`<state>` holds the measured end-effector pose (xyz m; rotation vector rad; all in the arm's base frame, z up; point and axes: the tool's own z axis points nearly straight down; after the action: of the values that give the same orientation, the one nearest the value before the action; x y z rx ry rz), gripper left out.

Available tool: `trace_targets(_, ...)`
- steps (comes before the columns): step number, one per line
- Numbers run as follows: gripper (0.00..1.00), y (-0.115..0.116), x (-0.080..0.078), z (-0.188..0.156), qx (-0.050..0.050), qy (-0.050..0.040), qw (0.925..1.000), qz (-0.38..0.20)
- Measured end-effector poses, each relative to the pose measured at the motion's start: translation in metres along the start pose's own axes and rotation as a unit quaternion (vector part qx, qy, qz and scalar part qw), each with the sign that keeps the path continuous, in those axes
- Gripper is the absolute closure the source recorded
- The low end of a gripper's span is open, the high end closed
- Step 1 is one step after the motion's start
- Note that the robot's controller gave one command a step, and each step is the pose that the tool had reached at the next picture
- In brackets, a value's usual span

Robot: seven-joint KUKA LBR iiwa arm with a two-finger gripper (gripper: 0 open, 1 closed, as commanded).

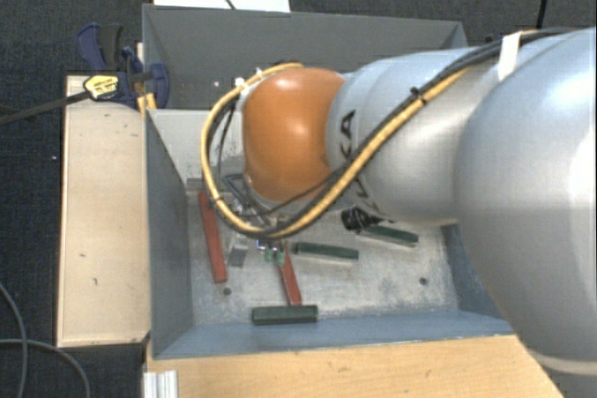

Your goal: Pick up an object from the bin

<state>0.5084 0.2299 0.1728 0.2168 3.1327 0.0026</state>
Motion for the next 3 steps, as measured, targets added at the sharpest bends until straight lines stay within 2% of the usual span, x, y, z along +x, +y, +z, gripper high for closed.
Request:
trace_targets(1,0.00,-0.043,0.005,0.017,0.001,0.0004,0.9923,0.124)
trace_targets(2,0.00,-0.042,0.005,0.017,0.001,0.0002,0.9923,0.124)
trace_targets(3,0.00,-0.057,0.007,0.032,-0.002,-0.0032,0.9973,0.073)
